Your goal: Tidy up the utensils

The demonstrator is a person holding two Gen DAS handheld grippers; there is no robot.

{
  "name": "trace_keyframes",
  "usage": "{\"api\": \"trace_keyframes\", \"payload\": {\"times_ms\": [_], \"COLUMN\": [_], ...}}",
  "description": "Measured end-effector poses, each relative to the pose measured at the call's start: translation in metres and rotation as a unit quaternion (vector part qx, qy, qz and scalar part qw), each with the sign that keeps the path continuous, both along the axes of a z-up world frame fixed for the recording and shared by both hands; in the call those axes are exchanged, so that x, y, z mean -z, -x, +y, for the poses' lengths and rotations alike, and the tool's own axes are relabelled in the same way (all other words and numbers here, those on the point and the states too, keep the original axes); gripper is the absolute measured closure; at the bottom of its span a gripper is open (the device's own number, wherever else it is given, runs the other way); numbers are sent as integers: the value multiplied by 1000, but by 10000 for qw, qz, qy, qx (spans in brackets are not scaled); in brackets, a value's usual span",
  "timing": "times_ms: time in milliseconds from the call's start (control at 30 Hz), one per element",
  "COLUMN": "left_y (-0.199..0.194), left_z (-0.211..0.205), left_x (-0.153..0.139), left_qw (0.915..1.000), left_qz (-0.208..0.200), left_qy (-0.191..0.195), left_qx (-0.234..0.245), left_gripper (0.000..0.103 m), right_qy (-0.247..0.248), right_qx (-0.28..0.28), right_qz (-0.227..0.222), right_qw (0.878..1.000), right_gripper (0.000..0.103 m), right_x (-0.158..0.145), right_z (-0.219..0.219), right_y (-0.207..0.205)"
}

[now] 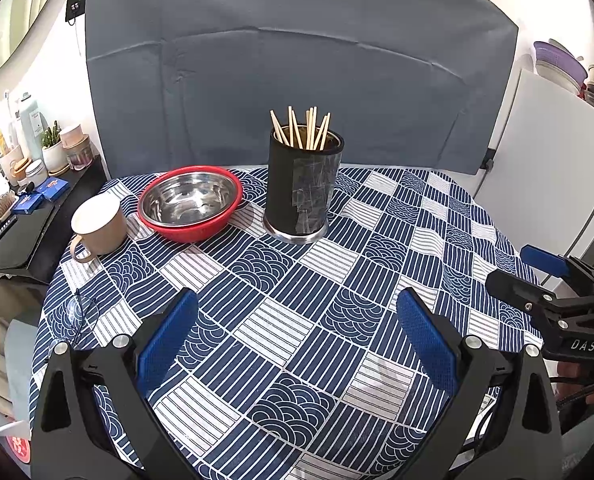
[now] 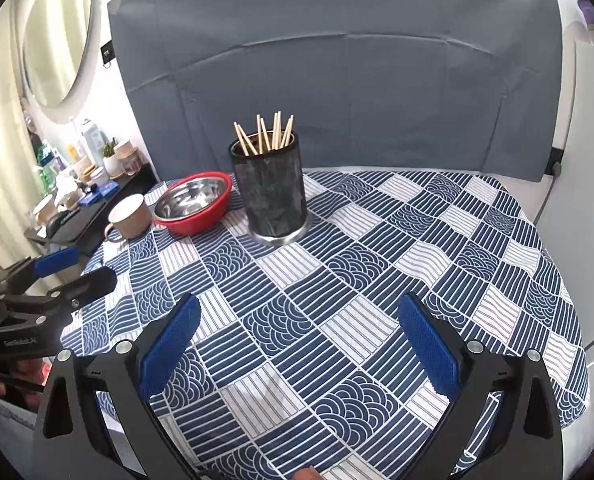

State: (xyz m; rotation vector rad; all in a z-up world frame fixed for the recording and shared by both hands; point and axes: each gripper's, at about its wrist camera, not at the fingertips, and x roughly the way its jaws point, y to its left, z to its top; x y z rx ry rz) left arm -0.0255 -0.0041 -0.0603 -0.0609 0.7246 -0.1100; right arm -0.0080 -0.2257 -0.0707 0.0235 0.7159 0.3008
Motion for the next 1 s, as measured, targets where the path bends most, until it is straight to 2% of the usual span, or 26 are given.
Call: {"api": "trace_keyframes", "payload": {"times_ms": [1000], "left_y": [-10], "left_z": [8], "left_x": [5], "left_qw": [9999], "left_qz": [89], "left_qy": [3], "left_qx": [75], "left_gripper": [6], "right_qy": [37], "right_qx": [58], "right_qz": [53], "right_qw": [10000], "right_gripper": [8], "right_x": [3], "right_z": [6], "right_y": [-4]}}
